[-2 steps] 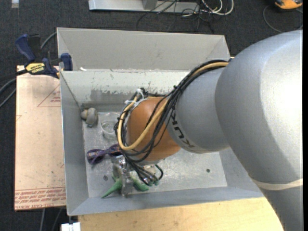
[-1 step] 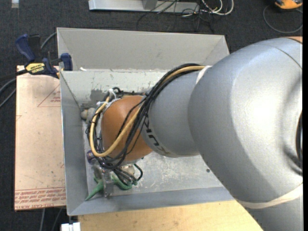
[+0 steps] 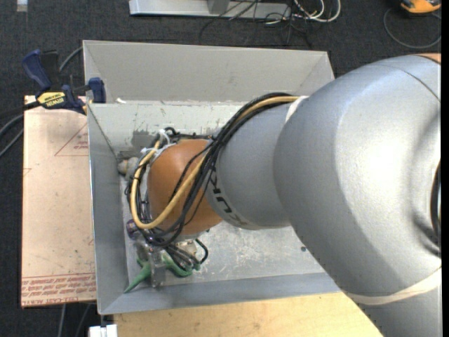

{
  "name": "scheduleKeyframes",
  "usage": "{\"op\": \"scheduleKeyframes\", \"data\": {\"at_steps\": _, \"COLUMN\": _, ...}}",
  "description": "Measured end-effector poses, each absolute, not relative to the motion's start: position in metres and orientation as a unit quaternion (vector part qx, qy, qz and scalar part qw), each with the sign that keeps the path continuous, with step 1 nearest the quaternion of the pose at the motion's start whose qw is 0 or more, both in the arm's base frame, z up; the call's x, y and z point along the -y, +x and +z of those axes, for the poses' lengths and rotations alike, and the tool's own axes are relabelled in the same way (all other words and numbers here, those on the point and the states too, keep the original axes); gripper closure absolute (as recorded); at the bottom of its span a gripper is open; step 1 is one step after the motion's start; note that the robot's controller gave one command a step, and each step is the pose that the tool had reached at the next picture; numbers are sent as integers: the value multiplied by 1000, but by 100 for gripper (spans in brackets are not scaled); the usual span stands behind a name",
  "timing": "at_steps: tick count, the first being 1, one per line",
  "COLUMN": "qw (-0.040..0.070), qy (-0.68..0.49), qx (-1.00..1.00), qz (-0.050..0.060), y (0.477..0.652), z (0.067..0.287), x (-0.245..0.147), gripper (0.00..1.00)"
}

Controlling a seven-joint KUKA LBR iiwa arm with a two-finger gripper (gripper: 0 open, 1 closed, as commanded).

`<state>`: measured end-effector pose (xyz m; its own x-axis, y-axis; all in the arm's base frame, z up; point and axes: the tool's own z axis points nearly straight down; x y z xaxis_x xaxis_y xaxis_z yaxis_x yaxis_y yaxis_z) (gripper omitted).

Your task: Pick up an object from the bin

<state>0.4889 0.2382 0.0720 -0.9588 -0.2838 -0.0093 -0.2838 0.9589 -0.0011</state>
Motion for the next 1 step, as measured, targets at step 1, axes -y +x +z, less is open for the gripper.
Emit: {"op": "scheduleKeyframes", "data": {"at_steps": 1, "qw": 5, "qy": -143, "qx": -990, "qz": 0, "y": 512, "z": 72, "x": -241, "gripper": 100}}
